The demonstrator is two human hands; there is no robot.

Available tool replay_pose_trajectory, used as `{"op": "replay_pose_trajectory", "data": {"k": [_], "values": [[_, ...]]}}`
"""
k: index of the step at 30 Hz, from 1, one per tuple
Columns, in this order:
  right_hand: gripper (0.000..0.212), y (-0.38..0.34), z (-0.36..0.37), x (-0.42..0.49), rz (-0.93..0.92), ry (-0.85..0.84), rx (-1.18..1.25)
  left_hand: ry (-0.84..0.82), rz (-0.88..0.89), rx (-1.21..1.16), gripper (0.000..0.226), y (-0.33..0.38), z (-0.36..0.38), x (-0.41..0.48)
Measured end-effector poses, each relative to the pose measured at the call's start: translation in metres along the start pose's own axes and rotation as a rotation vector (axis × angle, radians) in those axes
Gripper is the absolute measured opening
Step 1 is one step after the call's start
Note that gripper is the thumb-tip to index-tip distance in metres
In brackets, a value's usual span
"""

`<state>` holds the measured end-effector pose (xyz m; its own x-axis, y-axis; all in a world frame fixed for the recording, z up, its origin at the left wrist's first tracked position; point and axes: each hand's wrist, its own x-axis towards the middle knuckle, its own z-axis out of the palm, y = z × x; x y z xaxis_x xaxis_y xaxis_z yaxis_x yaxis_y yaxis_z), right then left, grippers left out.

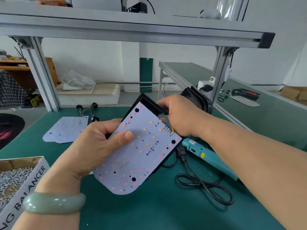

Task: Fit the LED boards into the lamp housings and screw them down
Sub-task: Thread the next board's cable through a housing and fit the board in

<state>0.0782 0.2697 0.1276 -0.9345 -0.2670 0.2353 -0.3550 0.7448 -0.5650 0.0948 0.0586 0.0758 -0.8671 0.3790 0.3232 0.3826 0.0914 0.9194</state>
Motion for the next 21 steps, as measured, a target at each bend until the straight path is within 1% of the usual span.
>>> {"op": "replay_pose_trajectory", "data": {"k": [3, 4, 6, 8, 9, 11, 14, 16, 17, 18, 21], "values": [[0.026, 0.002, 0.006, -0.001, 0.012, 0.018, -0.004, 0.006, -0.026, -0.039, 0.062, -0.003, -0.004, -0.002], [0.023, 0.002, 0.008, -0.001, 0.01, 0.011, 0.03, 0.002, -0.022, -0.049, 0.061, -0.004, -0.004, -0.001], [0.012, 0.004, 0.011, -0.003, -0.002, -0.05, 0.195, -0.008, -0.005, -0.031, 0.061, -0.004, -0.005, -0.001], [0.013, 0.006, 0.012, -0.006, 0.018, -0.16, 0.403, -0.016, 0.01, 0.007, 0.062, -0.005, -0.006, 0.0], [0.013, 0.008, 0.01, -0.006, 0.024, -0.225, 0.462, -0.017, 0.013, 0.018, 0.062, -0.005, -0.006, 0.0], [0.018, 0.013, 0.005, -0.007, 0.039, -0.36, 0.581, -0.015, 0.02, 0.033, 0.06, -0.006, -0.006, 0.0], [0.024, 0.018, -0.007, -0.009, 0.163, -0.574, 0.926, -0.015, 0.022, 0.019, 0.058, -0.006, -0.005, 0.0], [0.026, 0.019, -0.012, -0.009, 0.193, -0.637, 1.062, -0.023, 0.036, 0.025, 0.057, -0.005, -0.005, 0.0], [0.022, 0.018, -0.012, -0.009, 0.201, -0.613, 1.052, -0.029, 0.037, 0.027, 0.057, -0.005, -0.005, 0.0], [0.017, 0.015, -0.012, -0.008, 0.214, -0.56, 0.994, -0.033, 0.029, 0.023, 0.059, -0.005, -0.005, 0.0], [0.017, 0.007, -0.009, -0.005, 0.21, -0.386, 0.619, -0.045, 0.004, 0.005, 0.065, -0.006, -0.004, 0.0]]}}
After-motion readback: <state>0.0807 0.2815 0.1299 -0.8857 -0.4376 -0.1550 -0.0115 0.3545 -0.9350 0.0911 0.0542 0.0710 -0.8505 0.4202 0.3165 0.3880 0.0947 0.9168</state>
